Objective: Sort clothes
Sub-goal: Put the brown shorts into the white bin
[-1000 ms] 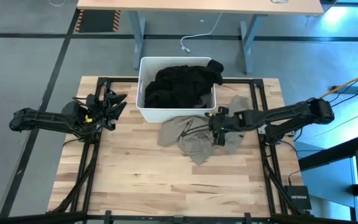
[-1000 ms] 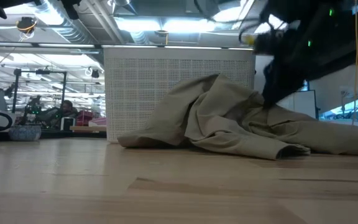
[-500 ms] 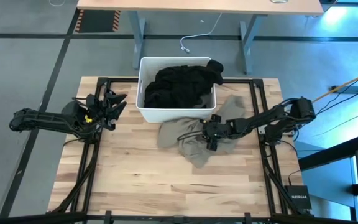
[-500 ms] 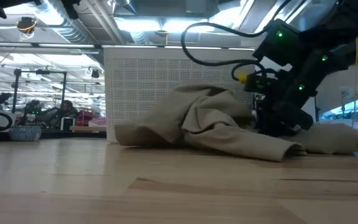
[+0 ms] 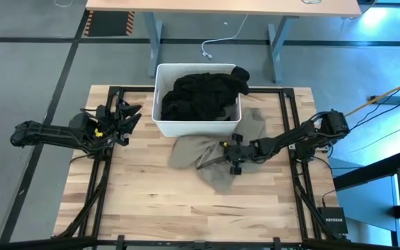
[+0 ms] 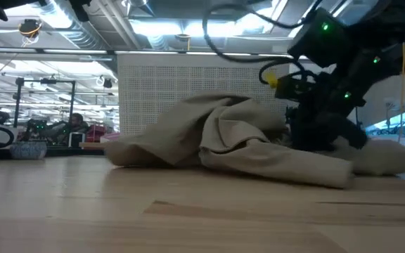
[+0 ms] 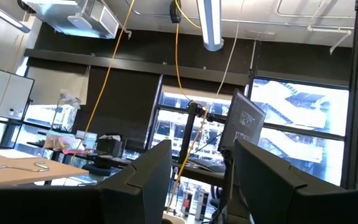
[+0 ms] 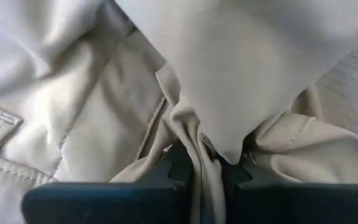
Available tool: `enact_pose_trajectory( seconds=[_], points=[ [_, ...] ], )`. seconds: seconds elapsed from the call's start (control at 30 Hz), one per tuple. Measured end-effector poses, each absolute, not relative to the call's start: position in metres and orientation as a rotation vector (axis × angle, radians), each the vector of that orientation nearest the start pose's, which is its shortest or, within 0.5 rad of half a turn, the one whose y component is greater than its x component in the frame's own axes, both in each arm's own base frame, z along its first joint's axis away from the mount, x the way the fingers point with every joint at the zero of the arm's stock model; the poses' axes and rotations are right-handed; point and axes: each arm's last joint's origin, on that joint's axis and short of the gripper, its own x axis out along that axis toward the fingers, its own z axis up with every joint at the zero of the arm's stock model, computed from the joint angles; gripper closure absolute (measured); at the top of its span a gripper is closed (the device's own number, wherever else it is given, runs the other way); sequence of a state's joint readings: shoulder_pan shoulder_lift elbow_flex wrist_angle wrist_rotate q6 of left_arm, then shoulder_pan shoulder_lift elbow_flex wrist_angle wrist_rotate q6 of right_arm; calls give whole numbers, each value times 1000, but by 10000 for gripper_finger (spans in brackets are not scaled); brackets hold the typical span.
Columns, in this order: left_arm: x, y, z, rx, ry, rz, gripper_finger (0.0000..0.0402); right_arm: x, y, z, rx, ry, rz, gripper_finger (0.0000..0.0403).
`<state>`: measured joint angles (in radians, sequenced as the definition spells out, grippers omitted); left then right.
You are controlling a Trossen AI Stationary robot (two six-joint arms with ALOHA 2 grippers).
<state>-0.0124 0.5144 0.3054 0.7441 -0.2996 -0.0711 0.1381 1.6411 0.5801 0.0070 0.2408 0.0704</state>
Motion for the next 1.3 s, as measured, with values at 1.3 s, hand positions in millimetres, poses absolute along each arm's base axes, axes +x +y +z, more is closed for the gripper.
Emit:
enact_pose_trajectory(
  seconds=[1.3],
  points=[
    [125,7,290,-149,-539,262,231,223,-16,541,-391,-331,-521,381]
  ],
)
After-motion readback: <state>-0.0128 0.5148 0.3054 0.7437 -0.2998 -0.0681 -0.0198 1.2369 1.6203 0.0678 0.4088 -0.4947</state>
